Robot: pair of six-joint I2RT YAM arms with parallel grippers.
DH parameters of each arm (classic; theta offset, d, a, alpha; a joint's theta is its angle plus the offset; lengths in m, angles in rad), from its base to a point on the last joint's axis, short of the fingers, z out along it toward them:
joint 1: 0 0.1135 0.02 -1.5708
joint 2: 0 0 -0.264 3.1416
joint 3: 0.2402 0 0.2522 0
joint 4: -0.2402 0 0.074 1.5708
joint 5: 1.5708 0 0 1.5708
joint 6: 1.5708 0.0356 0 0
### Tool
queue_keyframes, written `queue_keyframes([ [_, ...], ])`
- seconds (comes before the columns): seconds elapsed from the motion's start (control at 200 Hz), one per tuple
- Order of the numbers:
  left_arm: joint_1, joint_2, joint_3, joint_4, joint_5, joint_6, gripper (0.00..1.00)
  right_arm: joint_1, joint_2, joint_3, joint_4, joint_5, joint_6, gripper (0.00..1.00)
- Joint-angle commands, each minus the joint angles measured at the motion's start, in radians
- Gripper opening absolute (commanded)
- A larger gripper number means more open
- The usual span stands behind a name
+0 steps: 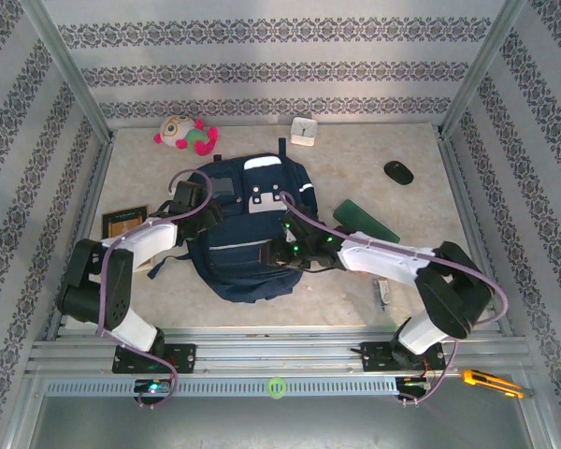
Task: Pack the student bag
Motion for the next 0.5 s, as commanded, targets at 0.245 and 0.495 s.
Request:
queue_keyframes([
  [0.245, -0.015, -0.441, -0.094, -0.204, 0.079, 0.052, 0.67, -0.250, -0.055, 0.127, -0.196, -0.085, -0.164, 0.57],
  [0.495, -0.016, -0.627, -0.268, -0.053, 0.154, 0.177, 0.65, -0.353, -0.105, 0.119, -0.352, -0.063, -0.228, 0.58],
])
